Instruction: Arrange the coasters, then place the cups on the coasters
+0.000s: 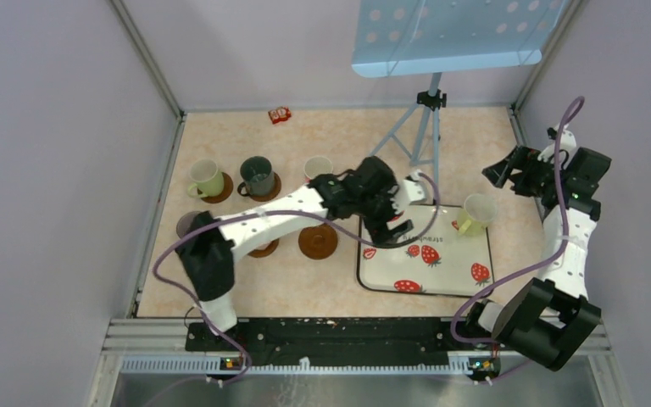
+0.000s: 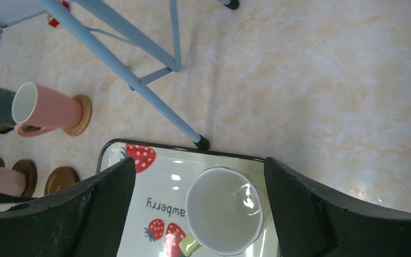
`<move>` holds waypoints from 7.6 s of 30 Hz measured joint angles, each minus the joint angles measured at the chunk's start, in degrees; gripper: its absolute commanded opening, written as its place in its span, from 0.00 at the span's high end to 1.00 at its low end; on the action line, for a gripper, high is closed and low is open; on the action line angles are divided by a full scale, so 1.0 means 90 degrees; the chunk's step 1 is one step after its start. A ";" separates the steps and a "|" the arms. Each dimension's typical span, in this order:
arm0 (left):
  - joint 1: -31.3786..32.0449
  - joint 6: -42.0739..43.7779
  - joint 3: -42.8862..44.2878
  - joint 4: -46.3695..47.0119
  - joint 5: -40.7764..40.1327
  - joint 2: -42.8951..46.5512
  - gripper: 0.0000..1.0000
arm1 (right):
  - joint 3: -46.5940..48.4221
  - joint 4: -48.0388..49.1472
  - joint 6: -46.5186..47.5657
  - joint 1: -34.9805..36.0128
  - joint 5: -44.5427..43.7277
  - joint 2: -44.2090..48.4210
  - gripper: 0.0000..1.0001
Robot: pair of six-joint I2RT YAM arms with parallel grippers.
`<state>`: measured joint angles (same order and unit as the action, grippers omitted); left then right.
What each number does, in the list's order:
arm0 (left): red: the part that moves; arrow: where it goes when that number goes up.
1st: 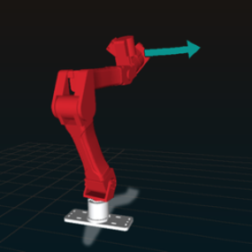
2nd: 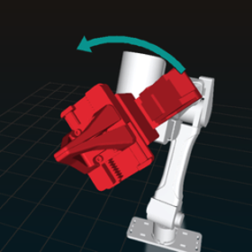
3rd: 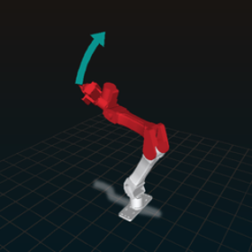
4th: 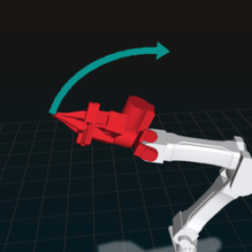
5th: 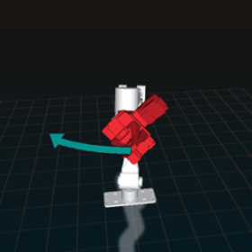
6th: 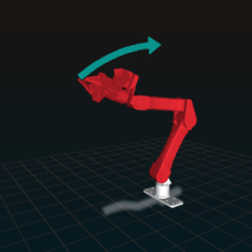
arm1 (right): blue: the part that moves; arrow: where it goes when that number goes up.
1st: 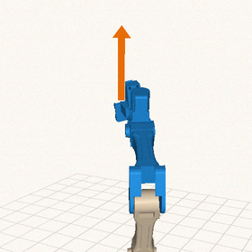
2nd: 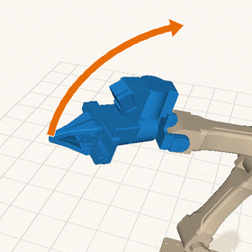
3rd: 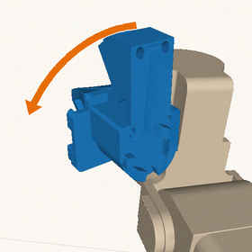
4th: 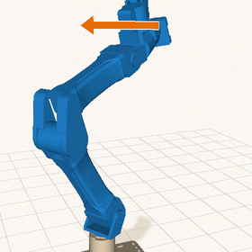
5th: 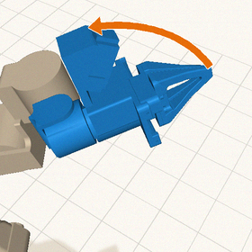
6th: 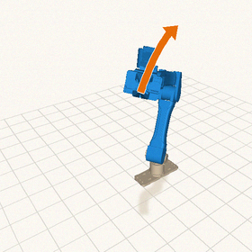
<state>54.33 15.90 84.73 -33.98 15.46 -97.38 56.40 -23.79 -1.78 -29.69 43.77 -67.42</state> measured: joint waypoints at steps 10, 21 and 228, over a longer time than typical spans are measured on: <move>0.1137 -0.1010 0.2569 0.0641 -0.0449 -0.2601 0.01 | 0.0333 -0.0066 -0.0367 -0.0386 -0.0602 -0.0010 0.11; 0.1443 -0.1481 0.4342 0.0911 -0.1020 -0.4138 0.01 | 0.0503 -0.0158 -0.0491 -0.0716 -0.0685 -0.0034 0.11; -0.1324 -0.2412 -0.4114 0.0444 -0.2011 0.2929 0.83 | 0.0148 0.0160 -0.0420 -0.0719 0.0413 0.0007 0.11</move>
<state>42.41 -5.80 47.70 -29.98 -2.63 -71.02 57.74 -22.35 -5.56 -36.16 47.48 -67.35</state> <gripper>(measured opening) 0.277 0.886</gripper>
